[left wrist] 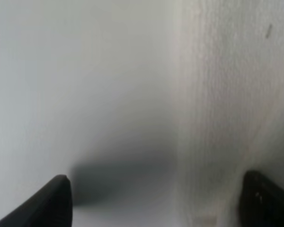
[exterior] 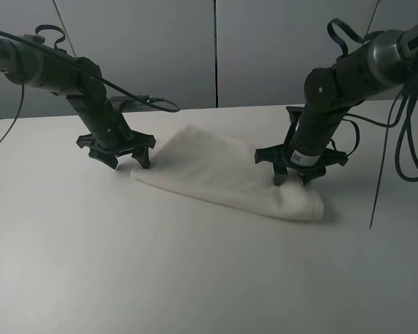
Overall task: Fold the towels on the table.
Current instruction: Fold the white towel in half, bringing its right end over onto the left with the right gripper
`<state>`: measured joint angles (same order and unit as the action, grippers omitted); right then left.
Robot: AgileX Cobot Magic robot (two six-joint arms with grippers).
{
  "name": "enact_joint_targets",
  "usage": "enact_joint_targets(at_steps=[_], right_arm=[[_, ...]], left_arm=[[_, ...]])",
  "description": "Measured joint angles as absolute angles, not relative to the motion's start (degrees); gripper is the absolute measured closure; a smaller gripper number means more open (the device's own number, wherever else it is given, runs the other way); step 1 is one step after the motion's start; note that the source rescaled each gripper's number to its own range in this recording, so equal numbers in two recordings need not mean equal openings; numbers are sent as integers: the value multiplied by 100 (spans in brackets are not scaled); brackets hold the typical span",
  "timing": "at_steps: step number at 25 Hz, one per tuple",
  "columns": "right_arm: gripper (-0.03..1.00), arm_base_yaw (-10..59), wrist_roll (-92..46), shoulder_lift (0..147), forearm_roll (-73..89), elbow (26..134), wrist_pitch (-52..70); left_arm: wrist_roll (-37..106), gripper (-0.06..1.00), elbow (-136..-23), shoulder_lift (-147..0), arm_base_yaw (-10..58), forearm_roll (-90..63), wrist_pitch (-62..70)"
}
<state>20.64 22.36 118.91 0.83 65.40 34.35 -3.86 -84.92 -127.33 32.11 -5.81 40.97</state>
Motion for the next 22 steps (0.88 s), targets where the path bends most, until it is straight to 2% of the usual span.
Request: enact_joint_targets(at_steps=[2,3,22], right_arm=[[82,2087,2222,11891,133,6540,3384],[88,2107,2207,11891,146,6540,3368],[88,2110,1413,11793,699,6540,3427]], left_arm=[[-375,2,-8492,-12733,3211,-581,4097],[-363,2,-8492,-12733,3211,-581,4097],[-306,2,-8492,-12733,3211,-581,4111]])
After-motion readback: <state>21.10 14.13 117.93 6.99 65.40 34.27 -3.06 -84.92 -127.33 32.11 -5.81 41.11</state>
